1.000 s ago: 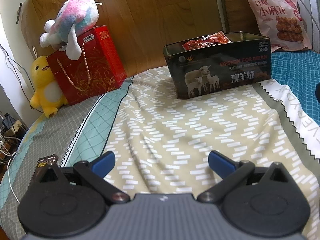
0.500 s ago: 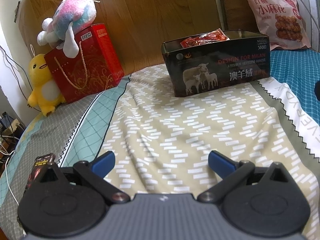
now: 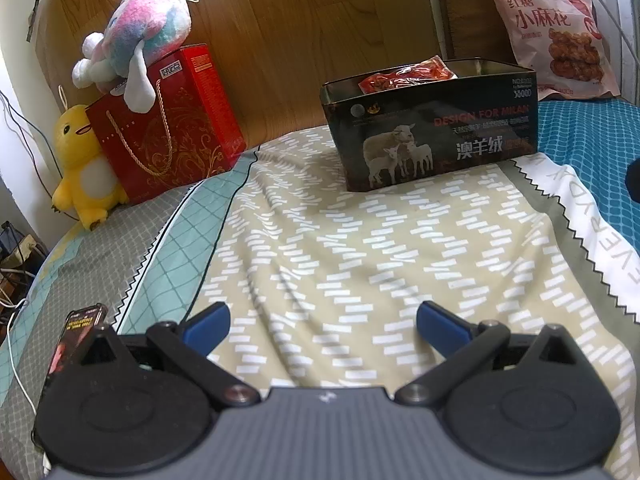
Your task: Organize snacks
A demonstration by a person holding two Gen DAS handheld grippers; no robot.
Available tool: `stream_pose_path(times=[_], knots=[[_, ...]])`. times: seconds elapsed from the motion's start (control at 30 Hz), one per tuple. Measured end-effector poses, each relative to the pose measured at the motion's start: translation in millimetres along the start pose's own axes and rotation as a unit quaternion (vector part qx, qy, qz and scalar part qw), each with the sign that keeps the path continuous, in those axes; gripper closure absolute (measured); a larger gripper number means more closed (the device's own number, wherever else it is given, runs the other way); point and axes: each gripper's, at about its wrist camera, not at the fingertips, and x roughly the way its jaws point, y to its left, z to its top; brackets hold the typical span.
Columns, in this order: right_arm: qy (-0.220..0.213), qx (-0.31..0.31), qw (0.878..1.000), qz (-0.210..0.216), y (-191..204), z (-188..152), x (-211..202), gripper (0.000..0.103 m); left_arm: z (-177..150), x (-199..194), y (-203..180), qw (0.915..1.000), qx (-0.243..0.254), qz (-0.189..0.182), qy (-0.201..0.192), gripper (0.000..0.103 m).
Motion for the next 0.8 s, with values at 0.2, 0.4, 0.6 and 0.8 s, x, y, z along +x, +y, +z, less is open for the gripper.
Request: stream_pose_path(times=[0.2,0.4,0.6,0.8], knots=[[0.000,0.000,1.000,0.000,0.0,0.0,0.0,0.020,0.2,0.1,-0.5,1.0000,0.000,0.001,0.001,0.000],[0.000,0.001,1.000,0.000,-0.5,-0.5,0.6,0.020,-0.4,0.1,-1.1,1.0000,0.000,0.000,0.001,0.000],[0.001,0.002,1.000,-0.001,-1.1,-1.2,1.1,0.020,-0.9,1.4,-0.4,1.0000,0.000,-0.007,0.006,0.000],[0.001,0.002,1.000,-0.001,-1.1,-0.9,1.2,0.020,1.1,2.9,2.4,0.9996,-0.007,-0.021,0.014,0.000]])
